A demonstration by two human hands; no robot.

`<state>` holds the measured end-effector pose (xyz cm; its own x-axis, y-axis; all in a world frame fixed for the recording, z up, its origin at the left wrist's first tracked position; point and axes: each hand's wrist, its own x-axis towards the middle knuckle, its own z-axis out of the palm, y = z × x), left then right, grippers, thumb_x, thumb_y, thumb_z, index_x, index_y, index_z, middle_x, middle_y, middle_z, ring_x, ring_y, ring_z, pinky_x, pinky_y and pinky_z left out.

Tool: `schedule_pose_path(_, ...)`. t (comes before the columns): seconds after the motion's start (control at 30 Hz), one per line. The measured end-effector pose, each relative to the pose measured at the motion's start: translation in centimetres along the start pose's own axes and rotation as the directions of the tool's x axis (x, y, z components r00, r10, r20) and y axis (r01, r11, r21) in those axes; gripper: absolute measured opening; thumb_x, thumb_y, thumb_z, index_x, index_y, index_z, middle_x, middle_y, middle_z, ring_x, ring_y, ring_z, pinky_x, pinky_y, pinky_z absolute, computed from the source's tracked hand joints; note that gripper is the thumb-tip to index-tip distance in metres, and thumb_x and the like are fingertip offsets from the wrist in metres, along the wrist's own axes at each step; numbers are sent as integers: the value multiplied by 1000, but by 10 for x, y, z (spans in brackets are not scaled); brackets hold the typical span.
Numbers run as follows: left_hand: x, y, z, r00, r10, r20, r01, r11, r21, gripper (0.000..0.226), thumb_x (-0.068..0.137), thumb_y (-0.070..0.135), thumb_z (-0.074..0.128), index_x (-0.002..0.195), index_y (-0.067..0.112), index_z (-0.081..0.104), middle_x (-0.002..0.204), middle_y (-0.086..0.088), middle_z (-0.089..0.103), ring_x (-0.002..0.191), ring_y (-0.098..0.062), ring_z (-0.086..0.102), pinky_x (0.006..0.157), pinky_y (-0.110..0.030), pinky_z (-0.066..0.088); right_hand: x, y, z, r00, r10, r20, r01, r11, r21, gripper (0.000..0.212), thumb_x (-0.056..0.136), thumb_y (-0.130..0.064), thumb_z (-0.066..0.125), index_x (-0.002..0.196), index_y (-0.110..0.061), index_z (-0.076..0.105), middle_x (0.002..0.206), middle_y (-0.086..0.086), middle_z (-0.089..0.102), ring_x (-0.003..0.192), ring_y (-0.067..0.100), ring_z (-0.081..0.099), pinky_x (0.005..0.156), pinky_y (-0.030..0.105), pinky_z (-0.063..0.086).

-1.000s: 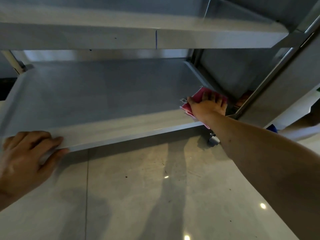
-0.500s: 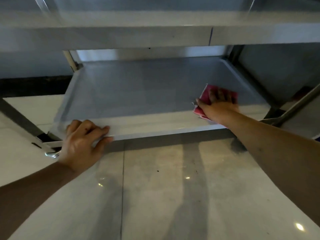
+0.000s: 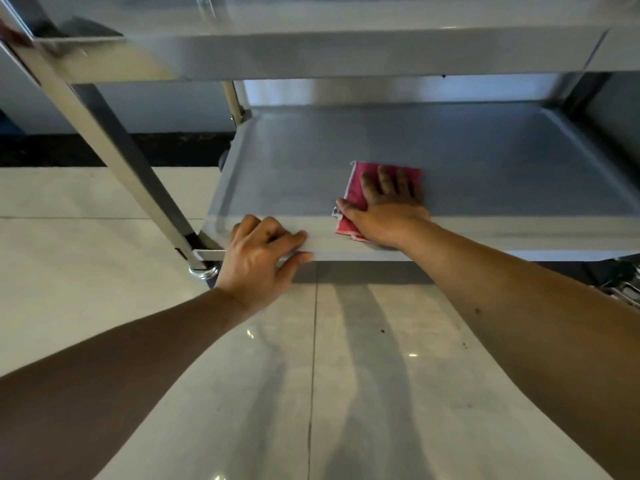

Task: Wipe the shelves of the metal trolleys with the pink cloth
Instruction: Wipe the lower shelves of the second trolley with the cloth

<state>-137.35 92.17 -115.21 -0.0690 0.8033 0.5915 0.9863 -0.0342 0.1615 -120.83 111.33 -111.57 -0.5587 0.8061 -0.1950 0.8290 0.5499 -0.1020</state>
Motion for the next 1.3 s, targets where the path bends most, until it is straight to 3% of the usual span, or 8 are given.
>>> schedule_pose_path(0.37,-6,-13,-17,997,-57,-55,50,991,-127,26,76,10,86,93,5,68,104,-12,64,88,-24,62,73,-29,57,3,-101,9,944,-329,27,329,944,-27,86,95,-78,21,163,-33,-6,172,3,-10,156,35,-16,124,52,-15)
schedule_pose_path(0.5,-7,-24,-23,991,-77,-111,73,996,-42,36,72,23,90,93,8,65,104,-12,64,94,-30,57,78,-41,53,-3,-134,8,885,-465,9,465,884,-44,91,93,-75,38,164,-29,5,172,2,5,157,35,-3,126,53,-4)
schedule_pose_path(0.6,-17,-30,-35,991,-85,-102,86,996,2,41,76,23,87,108,13,63,115,-9,63,105,-30,55,88,-45,54,-20,-140,11,871,-475,-125,483,875,39,70,97,-64,47,156,-29,37,162,1,39,153,31,27,126,47,16)
schedule_pose_path(0.67,-26,-25,-47,989,-130,-69,131,991,4,39,80,20,76,116,15,61,118,-7,62,109,-31,55,90,-46,53,-42,-140,13,900,-368,-233,412,894,178,44,96,-55,58,133,-31,59,134,-2,63,128,26,56,102,38,45)
schedule_pose_path(0.77,-30,-1,-69,950,-295,104,297,955,1,46,81,17,75,124,14,61,122,-9,63,115,-31,54,97,-47,49,-79,-140,11,950,-236,-206,300,877,375,21,94,-35,70,114,-31,66,101,-8,63,92,17,63,71,19,41)
schedule_pose_path(0.9,-7,38,-113,859,-438,267,464,885,-44,54,81,16,76,130,17,53,127,-9,57,115,-30,54,96,-43,52,-128,-140,-30,998,-18,62,-46,457,888,25,107,-23,52,91,-33,68,81,-22,71,77,-2,69,68,12,49)
schedule_pose_path(1.07,32,78,-195,751,-519,408,590,805,-61,64,81,33,73,136,16,46,131,-11,53,114,-30,55,84,-37,48,-194,-127,-113,879,-53,475,-478,-84,875,33,109,-30,47,96,-22,76,93,6,79,82,23,76,74,48,63)
schedule_pose_path(1.3,119,149,-346,677,-341,652,518,850,-93,62,86,42,68,139,24,42,140,-3,50,124,-27,52,95,-44,52,-286,-111,-275,799,-12,602,-592,-197,782,26,104,-32,56,109,-15,75,104,22,75,87,39,72,86,67,56)
